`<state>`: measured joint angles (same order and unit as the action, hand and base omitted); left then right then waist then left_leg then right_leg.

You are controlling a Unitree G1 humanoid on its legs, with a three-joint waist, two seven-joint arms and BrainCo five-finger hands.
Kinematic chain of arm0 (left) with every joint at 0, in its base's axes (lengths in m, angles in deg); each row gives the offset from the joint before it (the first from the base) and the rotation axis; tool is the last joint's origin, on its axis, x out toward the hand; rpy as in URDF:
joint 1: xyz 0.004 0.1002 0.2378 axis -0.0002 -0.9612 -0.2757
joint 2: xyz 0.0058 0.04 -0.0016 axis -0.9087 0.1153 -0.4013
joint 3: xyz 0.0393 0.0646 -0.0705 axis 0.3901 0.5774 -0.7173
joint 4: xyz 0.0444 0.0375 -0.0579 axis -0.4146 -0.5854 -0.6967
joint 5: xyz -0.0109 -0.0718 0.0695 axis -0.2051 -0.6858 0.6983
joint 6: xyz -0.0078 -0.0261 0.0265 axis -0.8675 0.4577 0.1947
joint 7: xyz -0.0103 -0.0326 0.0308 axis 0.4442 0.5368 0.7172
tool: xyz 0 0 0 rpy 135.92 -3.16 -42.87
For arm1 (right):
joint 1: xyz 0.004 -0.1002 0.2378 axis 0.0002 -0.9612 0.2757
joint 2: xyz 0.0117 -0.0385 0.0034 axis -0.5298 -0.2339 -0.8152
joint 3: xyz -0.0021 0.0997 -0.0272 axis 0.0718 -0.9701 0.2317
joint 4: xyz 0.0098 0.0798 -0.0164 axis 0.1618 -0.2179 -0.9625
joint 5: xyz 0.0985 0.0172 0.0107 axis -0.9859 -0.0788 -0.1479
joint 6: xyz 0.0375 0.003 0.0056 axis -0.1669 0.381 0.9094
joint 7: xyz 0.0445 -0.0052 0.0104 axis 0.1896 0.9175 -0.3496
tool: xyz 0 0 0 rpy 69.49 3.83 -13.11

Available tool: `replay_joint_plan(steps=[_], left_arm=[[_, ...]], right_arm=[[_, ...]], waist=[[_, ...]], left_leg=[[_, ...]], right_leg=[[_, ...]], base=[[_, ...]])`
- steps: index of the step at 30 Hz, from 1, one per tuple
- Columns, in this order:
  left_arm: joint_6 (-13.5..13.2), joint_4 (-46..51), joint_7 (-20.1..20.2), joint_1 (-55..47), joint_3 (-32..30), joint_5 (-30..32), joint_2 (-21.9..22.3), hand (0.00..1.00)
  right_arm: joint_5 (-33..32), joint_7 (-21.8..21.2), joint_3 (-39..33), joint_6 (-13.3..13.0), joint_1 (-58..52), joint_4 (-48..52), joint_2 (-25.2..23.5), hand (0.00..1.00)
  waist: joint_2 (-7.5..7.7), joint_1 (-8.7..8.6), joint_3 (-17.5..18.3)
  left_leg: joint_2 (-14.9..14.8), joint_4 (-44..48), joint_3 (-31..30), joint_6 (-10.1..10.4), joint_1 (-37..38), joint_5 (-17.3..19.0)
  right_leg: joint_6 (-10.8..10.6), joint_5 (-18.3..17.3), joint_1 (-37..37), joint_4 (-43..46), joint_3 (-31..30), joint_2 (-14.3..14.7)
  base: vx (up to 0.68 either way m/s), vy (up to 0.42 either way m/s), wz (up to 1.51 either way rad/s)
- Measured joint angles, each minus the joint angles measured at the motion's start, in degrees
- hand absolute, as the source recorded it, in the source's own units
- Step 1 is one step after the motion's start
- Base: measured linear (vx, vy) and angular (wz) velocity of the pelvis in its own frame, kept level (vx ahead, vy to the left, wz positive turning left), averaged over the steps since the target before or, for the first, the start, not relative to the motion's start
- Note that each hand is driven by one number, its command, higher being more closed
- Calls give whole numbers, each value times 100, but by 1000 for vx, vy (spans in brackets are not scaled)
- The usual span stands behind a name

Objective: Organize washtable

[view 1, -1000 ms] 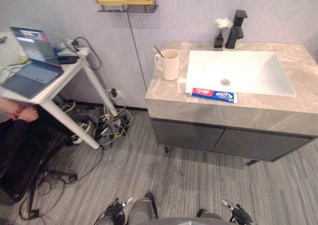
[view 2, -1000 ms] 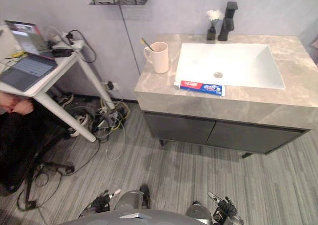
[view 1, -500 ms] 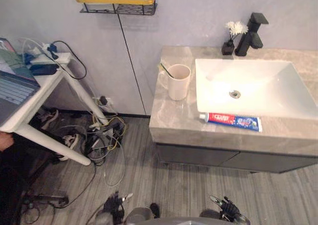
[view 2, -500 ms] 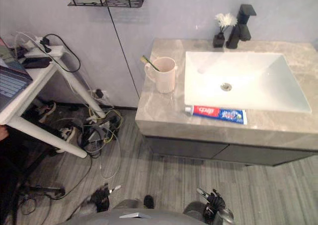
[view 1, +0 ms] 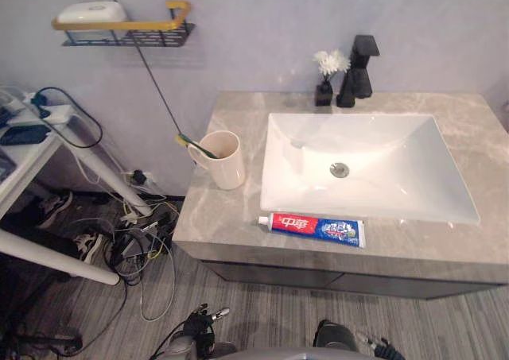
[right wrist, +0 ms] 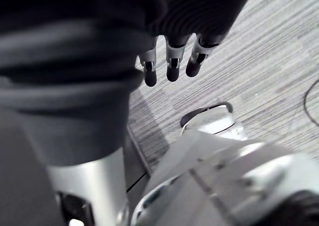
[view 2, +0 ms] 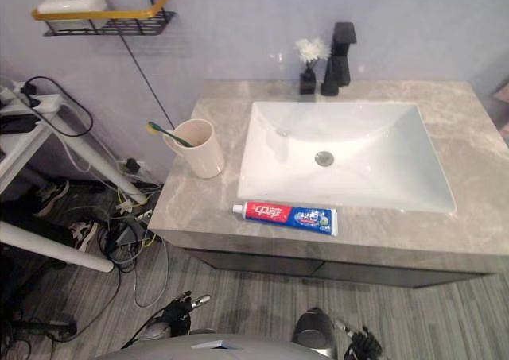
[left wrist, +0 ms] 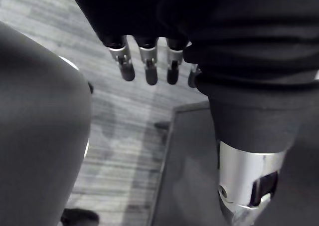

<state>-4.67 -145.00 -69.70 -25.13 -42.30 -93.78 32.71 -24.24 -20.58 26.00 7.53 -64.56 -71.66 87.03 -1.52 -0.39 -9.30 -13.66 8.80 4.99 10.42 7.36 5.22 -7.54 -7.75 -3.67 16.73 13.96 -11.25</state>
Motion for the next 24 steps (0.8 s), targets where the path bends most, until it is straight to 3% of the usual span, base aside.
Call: replay_joint_plan(steps=[2,5,7,11,12,15,18,20,24], left_arm=[[13,8,-5,-53,-229,-20,-31,0],[12,29,-8,-147,-327,-232,-101,0],[8,61,-10,-168,-324,-237,-139,0],[5,142,-12,-175,-275,-290,-133,0],[7,139,-13,-185,-262,-347,-111,0],[7,131,-8,-216,-225,-350,-4,0],[13,39,15,-185,-225,-347,-25,0],[13,34,29,-177,-204,-330,-108,0],[10,-4,23,-190,-52,-338,-216,0]], right_arm=[[-3,4,1,11,-27,-5,-38,0],[-18,1,101,-33,71,2,-44,0],[-20,1,268,-56,78,1,-58,0],[-19,4,402,-90,47,2,-86,0],[-20,5,403,-113,20,3,-81,0],[-15,13,397,-123,3,3,-22,0],[-13,32,332,-119,41,15,-47,0],[-19,29,326,-119,42,28,-135,0],[-21,29,388,-122,-3,68,-201,0]], waist=[[-32,6,70],[53,72,145],[124,77,196],[124,77,193],[138,73,185],[-46,64,210],[-114,24,229],[24,21,151],[62,-27,186]], left_leg=[[-143,77,-83,36,-61,-20],[-279,294,-133,104,-249,-85],[-257,558,-213,101,-423,-196],[-157,805,-182,-4,-637,-305],[-124,727,-119,-12,-661,-332],[-26,-42,176,-59,-414,-365],[121,-599,427,-94,-263,-195],[226,-603,551,-107,-210,-113],[261,-647,718,-92,-42,-15]], right_leg=[[62,63,171,-227,185,127],[123,341,425,-780,323,328],[111,534,692,-1201,478,351],[103,610,835,-1443,571,270],[64,649,843,-1505,561,256],[-1,929,853,-1879,517,277],[-79,1227,879,-2246,353,253],[-91,1307,866,-2247,165,155],[-93,1307,858,-2247,56,111]], base=[[6,-103,41],[-39,-81,17],[-55,-39,27],[-98,29,26],[-104,49,26],[-50,112,18],[-54,148,-4],[-83,105,-32],[16,44,-30]])
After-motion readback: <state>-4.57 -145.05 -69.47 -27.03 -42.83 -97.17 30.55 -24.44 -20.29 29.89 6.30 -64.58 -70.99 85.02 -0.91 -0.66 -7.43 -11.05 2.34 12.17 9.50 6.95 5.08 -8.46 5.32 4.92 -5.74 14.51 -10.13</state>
